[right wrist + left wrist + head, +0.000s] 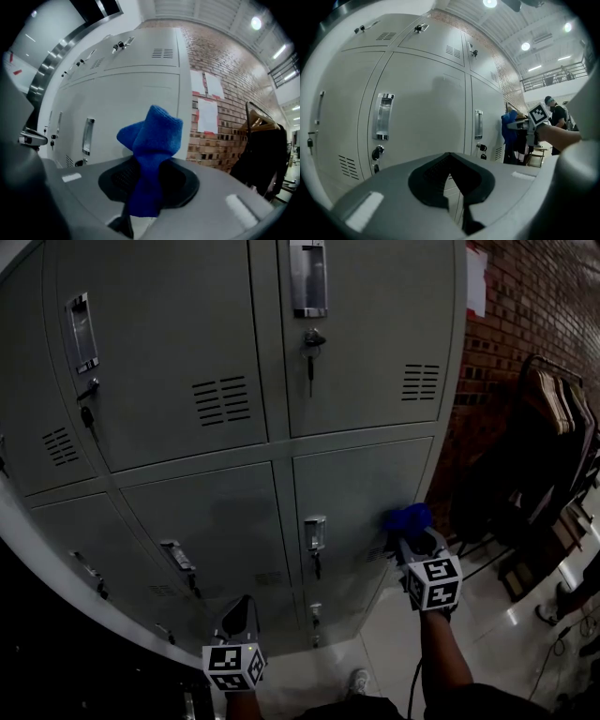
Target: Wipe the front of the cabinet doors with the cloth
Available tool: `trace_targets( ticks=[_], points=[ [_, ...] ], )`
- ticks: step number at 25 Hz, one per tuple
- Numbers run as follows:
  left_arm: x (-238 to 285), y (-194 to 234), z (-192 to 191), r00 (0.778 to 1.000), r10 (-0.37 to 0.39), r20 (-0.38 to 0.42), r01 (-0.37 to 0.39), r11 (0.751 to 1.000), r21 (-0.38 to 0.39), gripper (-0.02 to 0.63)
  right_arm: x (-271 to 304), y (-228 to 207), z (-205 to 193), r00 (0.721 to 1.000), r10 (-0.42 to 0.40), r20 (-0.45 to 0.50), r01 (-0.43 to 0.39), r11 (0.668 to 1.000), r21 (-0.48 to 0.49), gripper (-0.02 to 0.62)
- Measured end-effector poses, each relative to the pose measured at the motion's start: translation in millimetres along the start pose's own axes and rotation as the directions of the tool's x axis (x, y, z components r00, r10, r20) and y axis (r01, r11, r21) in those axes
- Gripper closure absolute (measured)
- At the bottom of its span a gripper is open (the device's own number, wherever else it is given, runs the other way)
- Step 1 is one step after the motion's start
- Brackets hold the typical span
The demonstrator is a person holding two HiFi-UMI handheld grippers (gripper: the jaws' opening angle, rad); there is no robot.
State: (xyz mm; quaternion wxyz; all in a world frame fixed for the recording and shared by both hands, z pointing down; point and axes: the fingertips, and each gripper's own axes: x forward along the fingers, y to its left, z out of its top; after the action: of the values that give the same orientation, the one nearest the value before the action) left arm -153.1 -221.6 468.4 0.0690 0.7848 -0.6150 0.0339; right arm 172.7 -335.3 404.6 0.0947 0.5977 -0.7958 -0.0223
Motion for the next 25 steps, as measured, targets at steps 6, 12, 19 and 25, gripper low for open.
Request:
trace_targets(
  ticks=[6, 12, 19, 25],
  points=[
    [5.6, -2.5, -1.8, 1.000, 0.003, -0.008, -0.003, 1.000, -0.001, 0.591, 16.5, -37.6, -29.1, 0.995, -0.074, -0.065, 0.075, 0.997, 0.001, 0.485],
    [6.7, -4.4, -3.6, 1.000, 0.007, -0.010, -0.007, 1.000, -0.004, 0.591, 26.8, -25.7, -29.6, 0.994, -0.075, -0.081, 0.076, 0.997, 0.014, 0.479],
    [8.7, -3.5, -10.8, 1.000, 0.001, -0.023, -0.001, 1.000, -0.011, 0.591, 31.7, 5.1, -28.8, 0.997, 0.011, -0.074, -0.009, 1.000, 0.029, 0.480],
    [6.7, -2.8, -5.3, 1.000, -0.004, -0.009, 0.004, 1.000, -0.007, 0.591, 34.2, 67.3, -14.2, 0.990, 0.134, -0.050, -0.133, 0.991, 0.030, 0.482]
  ],
)
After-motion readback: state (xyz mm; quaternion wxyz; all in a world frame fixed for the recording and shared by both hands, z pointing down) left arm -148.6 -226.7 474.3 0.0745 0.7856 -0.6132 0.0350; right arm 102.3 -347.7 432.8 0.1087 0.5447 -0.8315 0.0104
